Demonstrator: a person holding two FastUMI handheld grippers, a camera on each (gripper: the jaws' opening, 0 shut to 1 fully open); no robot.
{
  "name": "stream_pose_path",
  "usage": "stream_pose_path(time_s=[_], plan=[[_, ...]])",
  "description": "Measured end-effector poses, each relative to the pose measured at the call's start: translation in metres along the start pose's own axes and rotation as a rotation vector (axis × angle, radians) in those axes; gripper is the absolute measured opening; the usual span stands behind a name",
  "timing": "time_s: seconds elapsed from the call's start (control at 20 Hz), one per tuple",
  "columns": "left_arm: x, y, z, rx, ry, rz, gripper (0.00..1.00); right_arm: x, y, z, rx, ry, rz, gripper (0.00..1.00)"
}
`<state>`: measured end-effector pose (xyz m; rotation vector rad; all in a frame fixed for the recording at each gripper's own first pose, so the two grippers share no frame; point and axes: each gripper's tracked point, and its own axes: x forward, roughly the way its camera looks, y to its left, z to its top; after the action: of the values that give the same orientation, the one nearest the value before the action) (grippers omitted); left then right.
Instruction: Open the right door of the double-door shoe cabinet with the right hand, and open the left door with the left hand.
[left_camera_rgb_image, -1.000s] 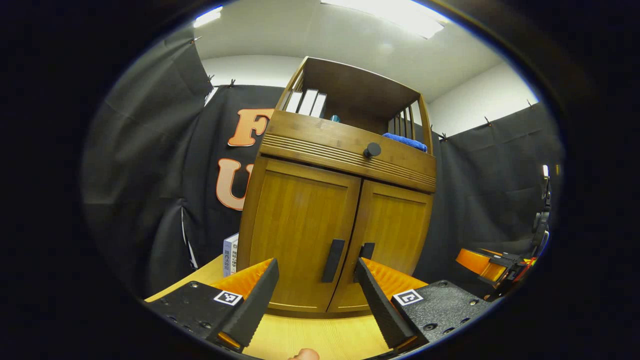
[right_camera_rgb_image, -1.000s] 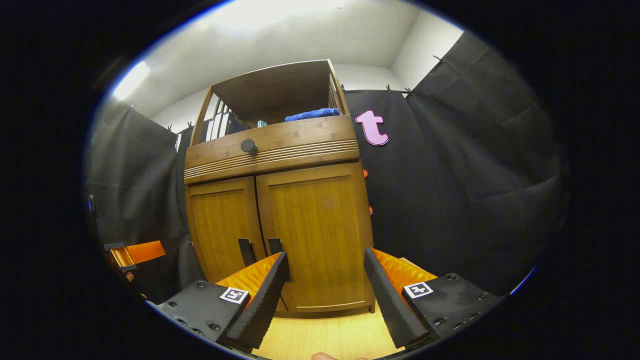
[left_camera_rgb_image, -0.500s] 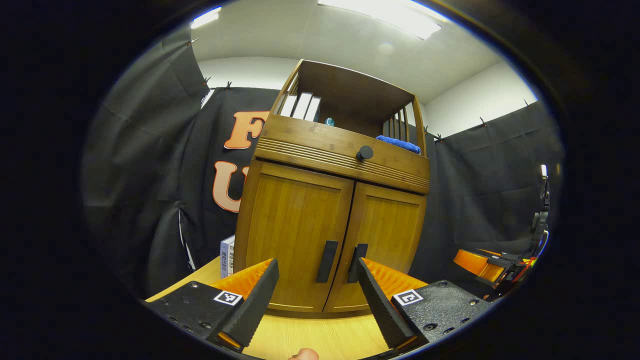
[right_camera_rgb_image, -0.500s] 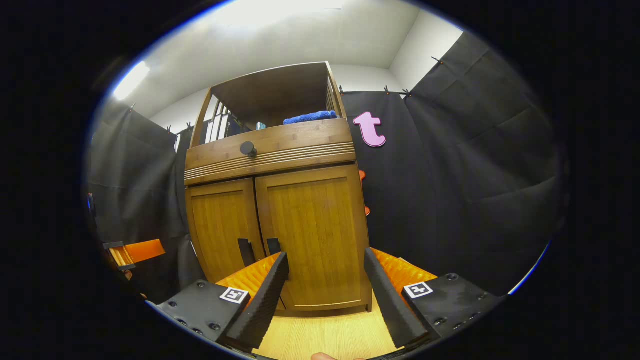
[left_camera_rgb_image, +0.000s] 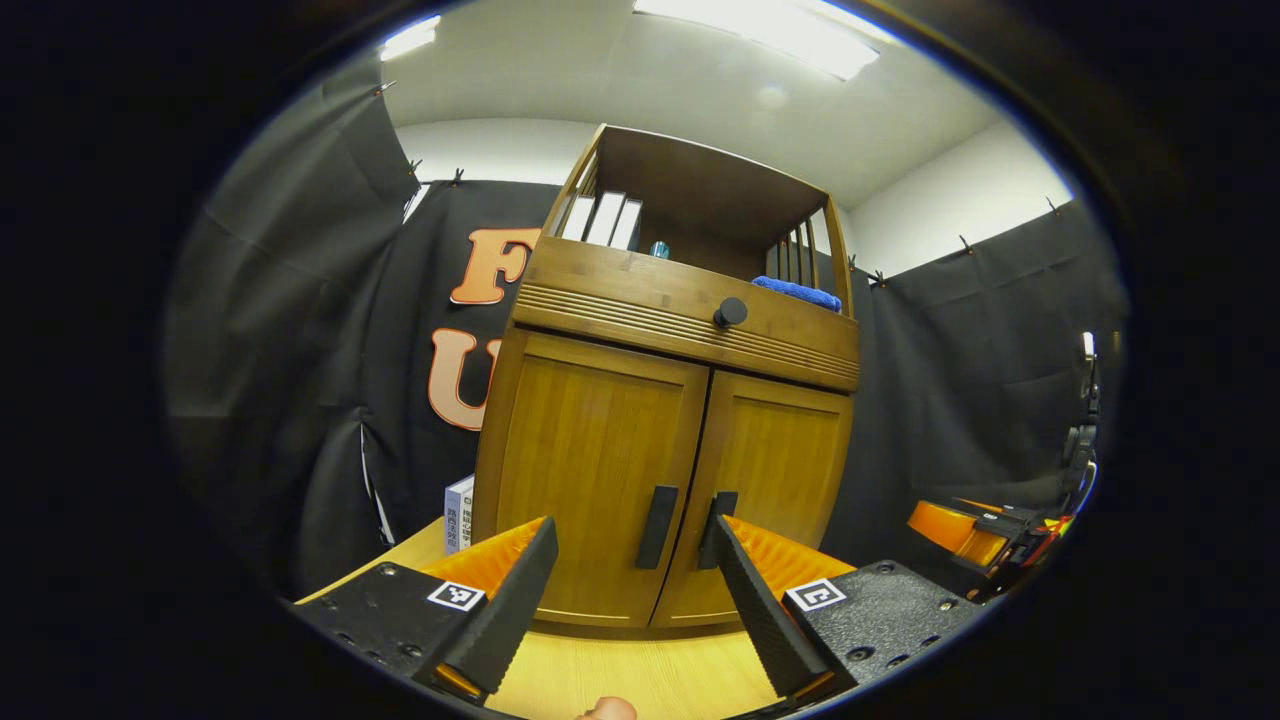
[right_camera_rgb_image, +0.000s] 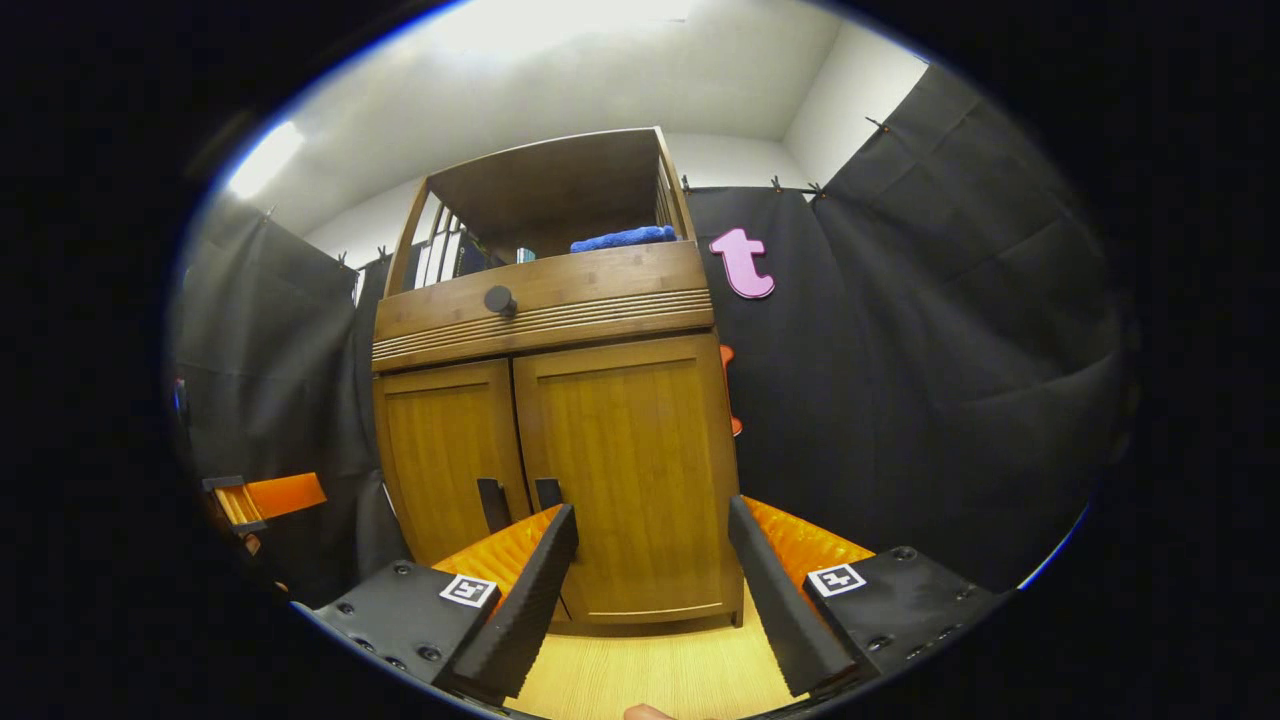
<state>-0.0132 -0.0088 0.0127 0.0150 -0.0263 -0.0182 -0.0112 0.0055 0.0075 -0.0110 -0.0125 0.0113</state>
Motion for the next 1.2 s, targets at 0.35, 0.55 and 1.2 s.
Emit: stream_pose_path(time_s=[0.35,0.55,1.2], plan=[[-0.005,0.013,0.002,0.031,-0.002,0.024,0.92,0.037,0.031,-0.019,0.016,0.032,0.044,0.89],[-0.007,0.021,0.000,0.058,0.003,0.031,0.92,0.067,0.049,-0.042,0.013,0.069,0.062,0.98],[0.001,0.050,-0.032,0.060,0.074,0.067,0.92,0.169,0.089,-0.091,-0.010,0.143,0.059,0.89]])
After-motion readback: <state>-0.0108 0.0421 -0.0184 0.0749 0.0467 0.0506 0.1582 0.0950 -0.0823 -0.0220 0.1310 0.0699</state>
